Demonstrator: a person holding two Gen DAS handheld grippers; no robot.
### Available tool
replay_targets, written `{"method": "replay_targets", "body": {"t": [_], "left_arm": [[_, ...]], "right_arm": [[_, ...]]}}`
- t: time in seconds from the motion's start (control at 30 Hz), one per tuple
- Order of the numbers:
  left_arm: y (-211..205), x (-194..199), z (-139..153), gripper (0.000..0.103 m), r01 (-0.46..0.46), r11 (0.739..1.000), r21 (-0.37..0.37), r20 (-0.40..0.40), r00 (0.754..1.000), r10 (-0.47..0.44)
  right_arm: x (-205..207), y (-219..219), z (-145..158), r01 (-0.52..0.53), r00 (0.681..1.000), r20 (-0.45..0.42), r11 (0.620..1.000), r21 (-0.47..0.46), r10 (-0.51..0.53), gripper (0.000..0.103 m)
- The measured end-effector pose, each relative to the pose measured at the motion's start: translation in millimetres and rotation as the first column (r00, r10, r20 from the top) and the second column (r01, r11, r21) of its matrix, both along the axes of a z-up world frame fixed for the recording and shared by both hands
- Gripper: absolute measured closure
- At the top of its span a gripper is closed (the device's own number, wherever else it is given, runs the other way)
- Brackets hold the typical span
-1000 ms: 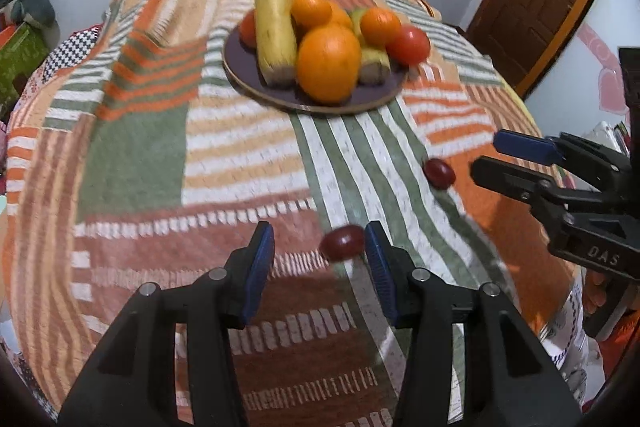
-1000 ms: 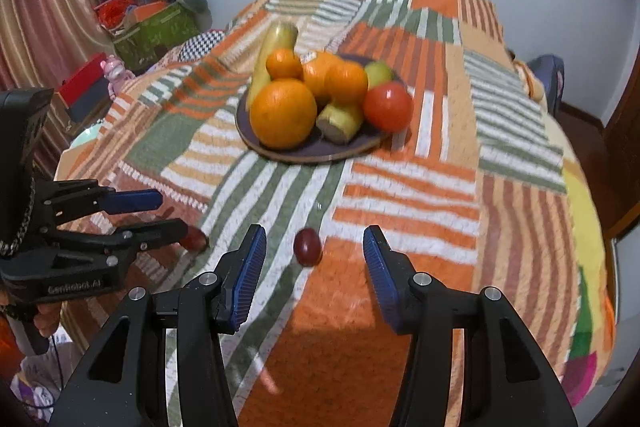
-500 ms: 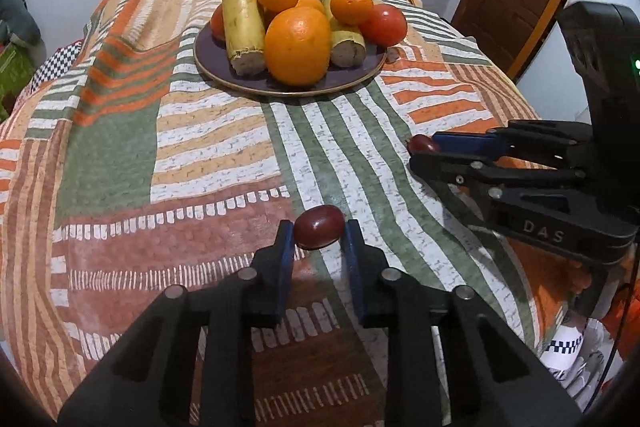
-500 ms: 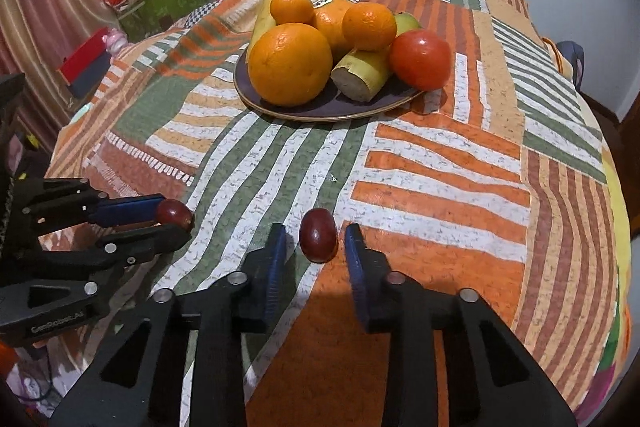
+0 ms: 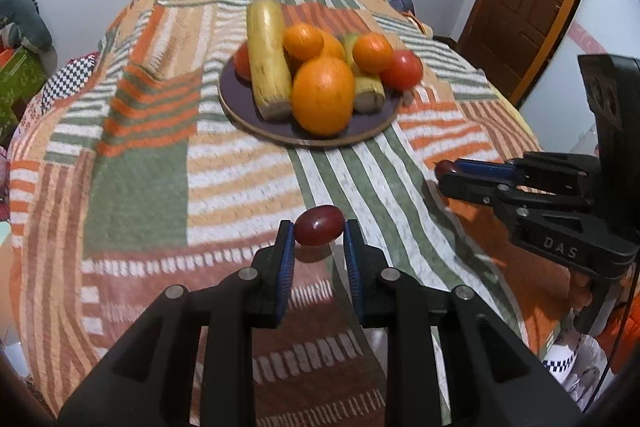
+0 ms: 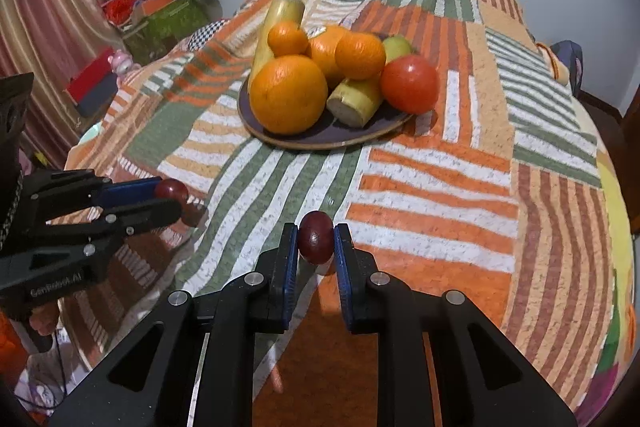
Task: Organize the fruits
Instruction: 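Carry both dates to the plate rim and release them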
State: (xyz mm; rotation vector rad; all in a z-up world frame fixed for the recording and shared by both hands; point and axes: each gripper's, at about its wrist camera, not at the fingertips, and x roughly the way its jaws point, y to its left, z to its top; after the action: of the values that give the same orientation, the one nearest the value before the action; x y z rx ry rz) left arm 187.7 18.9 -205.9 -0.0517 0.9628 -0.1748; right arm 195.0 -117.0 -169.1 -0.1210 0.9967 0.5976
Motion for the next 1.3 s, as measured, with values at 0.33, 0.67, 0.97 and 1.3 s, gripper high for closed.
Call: {"method": "replay_targets", "body": {"t": [0.33,0.67,0.97,1.3], "left_arm": [[16.6,34.2,12.8,0.078,-0.035,0.999,-0.011,0.041,0.999,0.035],[22.2,73.5,-0.6,0.078,-0.039,0.999,-0.031,0.014,0.999,0.039],[22.4,96.0,-13.6,0.078,-0.019,1.000,-0.010,-0.017,1.000,0.019],[25.0,102.5,-22.4,0.074,-0.021,1.000,-0.006,-0.047,0.999,0.020]], "right_arm": [[21.7,7.5,16.0,0.013,0.999,0.044,0.999,0.041,-0.015,0.086],[47.7,26.3,12.7,-0.006,0.999,0.052,1.000,0.028,0.004,0.086],[53.6,39.5,0.4,-0.039,0.999,0.032,0.999,-0.002,0.039,0.086],[60.4,44.7,-12.3,-0.049,0.999,-0.007,0.999,-0.021,0.049,0.086]]}}
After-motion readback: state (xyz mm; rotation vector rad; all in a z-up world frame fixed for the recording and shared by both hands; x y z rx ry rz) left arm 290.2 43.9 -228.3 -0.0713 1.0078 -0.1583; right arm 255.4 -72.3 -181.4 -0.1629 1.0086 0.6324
